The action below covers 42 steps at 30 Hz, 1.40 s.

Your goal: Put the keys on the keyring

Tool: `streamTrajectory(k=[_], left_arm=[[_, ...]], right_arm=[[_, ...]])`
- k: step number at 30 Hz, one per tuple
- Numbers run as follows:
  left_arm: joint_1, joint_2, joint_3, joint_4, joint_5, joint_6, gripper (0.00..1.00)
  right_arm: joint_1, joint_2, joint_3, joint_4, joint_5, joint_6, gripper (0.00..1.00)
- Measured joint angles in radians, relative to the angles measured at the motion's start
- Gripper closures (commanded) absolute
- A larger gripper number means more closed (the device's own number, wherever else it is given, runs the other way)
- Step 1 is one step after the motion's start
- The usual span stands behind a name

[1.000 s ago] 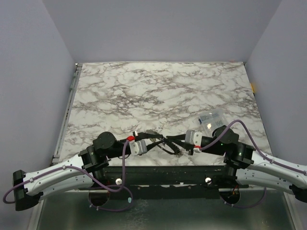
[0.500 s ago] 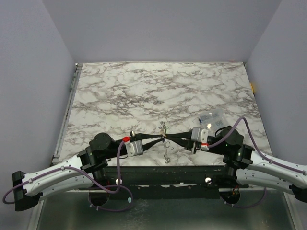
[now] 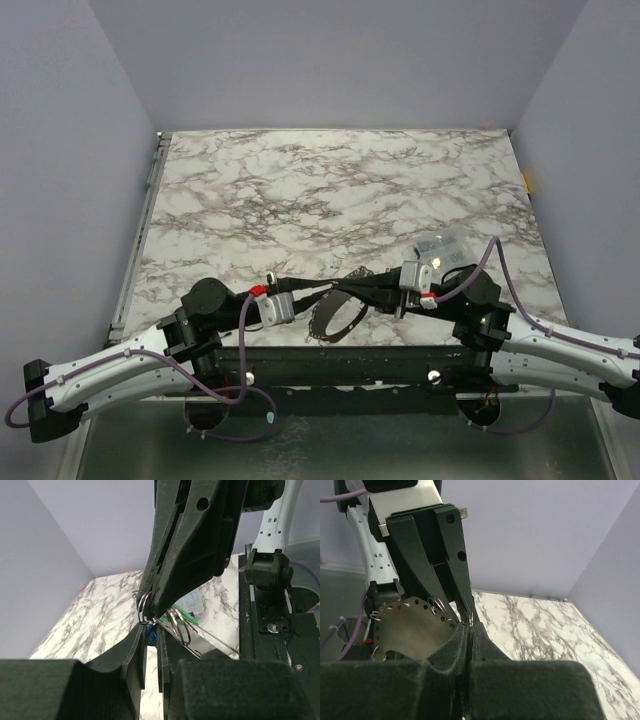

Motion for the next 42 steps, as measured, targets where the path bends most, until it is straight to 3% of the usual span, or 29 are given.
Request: streamTrajectory(k=[6, 10, 15, 22, 37, 42], left_arm=[[0.001, -0.01, -0.001, -0.004, -0.007, 0.0, 0.81], [0.001, -0.014, -0.002, -0.004, -0.018, 0.001, 0.65], [0.0, -0.018, -0.003, -0.011, -0.018, 0.004, 0.57], [0.0, -0.033, -0.004, -0.018, -0.018, 0.003, 0.63], [0.001, -0.03, -0.011, -0.051, 0.06, 0.003, 0.63], [0.001, -0.026, -0.011, -0.05, 0.069, 0.002, 0.73]], right_arm=[[-0.003, 0.061, -0.031, 0.16, -0.001, 0.044, 0.99], [-0.003, 0.08, -0.035, 0.204, 0.0, 0.056, 0.99], [-0.003, 0.058, -0.035, 0.182, -0.006, 0.063, 0.99], [-0.003, 0.003, -0.034, 0.076, -0.036, 0.066, 0.99], [-0.003, 0.039, 0.006, -0.006, -0.081, 0.042, 0.99], [-0.003, 0.04, 0.014, -0.025, -0.082, 0.032, 0.99]])
